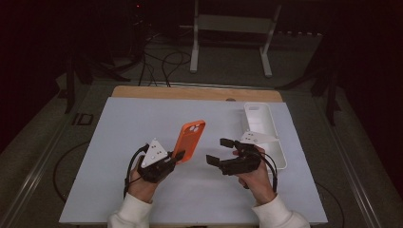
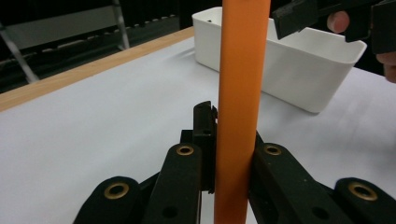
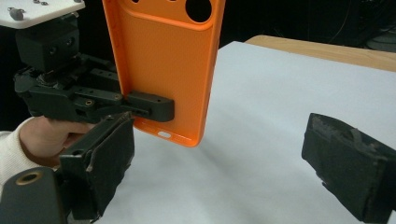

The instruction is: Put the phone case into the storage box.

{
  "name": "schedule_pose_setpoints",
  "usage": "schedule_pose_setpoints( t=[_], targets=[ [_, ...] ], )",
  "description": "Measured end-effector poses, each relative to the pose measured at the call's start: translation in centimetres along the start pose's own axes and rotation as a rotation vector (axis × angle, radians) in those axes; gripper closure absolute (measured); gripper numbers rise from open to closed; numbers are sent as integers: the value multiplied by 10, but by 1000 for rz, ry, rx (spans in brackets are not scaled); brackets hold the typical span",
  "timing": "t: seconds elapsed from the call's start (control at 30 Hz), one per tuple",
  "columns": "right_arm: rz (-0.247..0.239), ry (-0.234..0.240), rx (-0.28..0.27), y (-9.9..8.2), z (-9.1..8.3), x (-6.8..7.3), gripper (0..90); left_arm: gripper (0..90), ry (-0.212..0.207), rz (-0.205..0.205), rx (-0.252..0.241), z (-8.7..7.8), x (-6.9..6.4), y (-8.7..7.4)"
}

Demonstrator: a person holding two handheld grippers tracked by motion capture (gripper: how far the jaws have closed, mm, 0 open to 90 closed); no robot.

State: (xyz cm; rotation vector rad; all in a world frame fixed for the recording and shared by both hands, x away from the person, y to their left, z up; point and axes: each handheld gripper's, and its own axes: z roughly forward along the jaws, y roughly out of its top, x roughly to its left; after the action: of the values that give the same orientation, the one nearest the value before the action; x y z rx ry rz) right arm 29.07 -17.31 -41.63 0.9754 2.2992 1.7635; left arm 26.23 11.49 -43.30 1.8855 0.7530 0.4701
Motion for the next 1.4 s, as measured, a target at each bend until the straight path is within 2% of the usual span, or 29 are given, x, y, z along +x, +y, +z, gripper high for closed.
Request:
schedule_pose_setpoints(
  t=[0.2, 0.77, 1.23, 1.4],
  targets=[
    [9, 0, -3, 4, 1, 1, 94, 855, 24, 0, 1, 2, -1, -2],
    [19, 3, 3, 27, 11, 7, 89, 855, 83, 53, 12, 10, -9, -6],
    [42, 9, 3, 38, 25, 14, 89, 855, 113, 82, 27, 18, -16, -10],
    [66, 9, 6, 41, 29, 16, 91, 855, 113, 86, 32, 20, -19, -11]
  ],
)
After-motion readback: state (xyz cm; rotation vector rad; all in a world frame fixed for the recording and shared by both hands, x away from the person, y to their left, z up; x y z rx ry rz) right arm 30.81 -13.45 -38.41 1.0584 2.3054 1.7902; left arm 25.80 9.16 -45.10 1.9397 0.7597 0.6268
